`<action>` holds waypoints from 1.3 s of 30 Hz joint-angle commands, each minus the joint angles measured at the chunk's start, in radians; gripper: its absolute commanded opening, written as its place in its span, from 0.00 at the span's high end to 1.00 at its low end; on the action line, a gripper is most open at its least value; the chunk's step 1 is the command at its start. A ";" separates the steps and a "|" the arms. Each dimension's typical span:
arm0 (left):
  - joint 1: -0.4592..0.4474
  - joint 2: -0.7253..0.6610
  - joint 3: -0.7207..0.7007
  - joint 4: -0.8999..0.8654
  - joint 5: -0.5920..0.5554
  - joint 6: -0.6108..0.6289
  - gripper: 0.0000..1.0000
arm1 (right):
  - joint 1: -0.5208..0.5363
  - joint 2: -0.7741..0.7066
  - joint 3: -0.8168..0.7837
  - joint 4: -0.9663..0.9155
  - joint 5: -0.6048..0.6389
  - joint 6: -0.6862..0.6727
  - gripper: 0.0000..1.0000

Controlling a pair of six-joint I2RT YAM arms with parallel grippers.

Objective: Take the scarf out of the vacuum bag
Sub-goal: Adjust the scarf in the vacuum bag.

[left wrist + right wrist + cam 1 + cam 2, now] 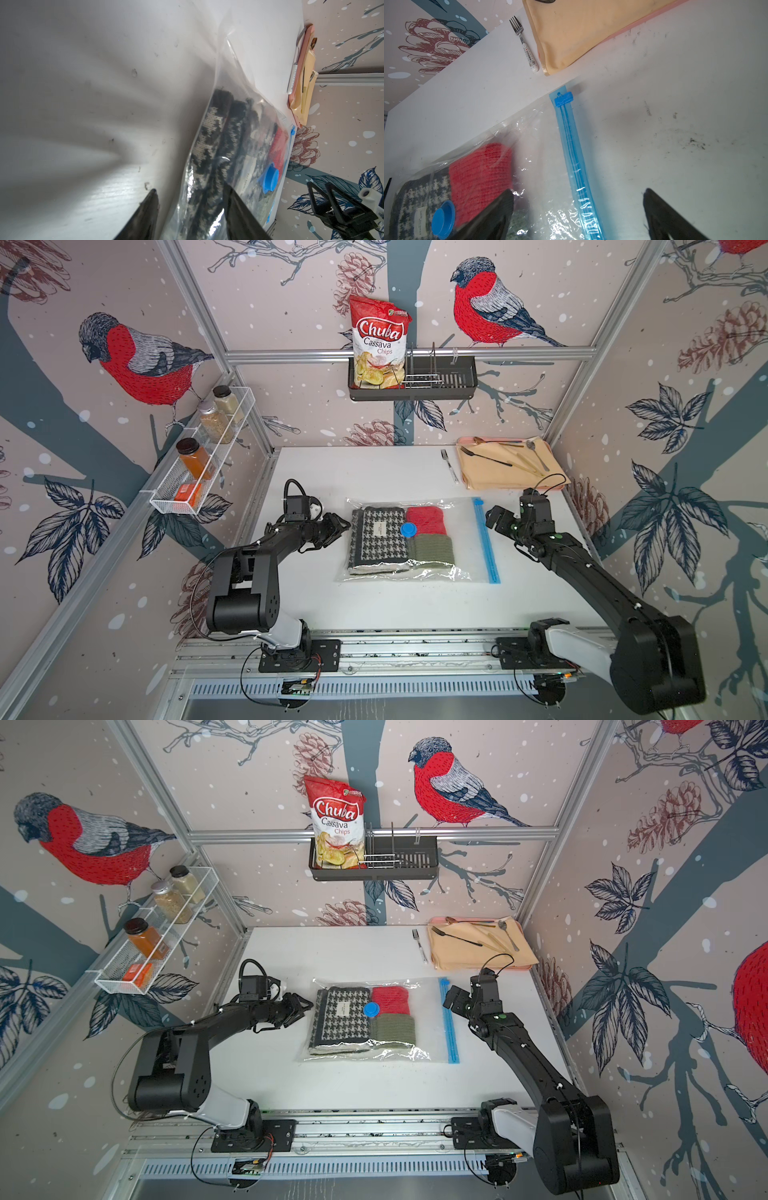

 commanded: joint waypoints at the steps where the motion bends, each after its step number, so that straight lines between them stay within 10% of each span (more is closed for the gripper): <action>1: 0.003 0.019 -0.002 0.048 0.013 -0.016 0.50 | -0.002 0.004 0.000 0.032 -0.024 -0.012 0.04; 19: 0.004 0.057 -0.064 0.176 0.013 -0.087 1.00 | -0.006 0.002 -0.027 0.073 -0.047 -0.014 0.06; 39: 0.003 0.029 -0.019 0.029 -0.118 -0.034 1.00 | -0.098 0.258 -0.079 0.258 -0.421 0.033 0.32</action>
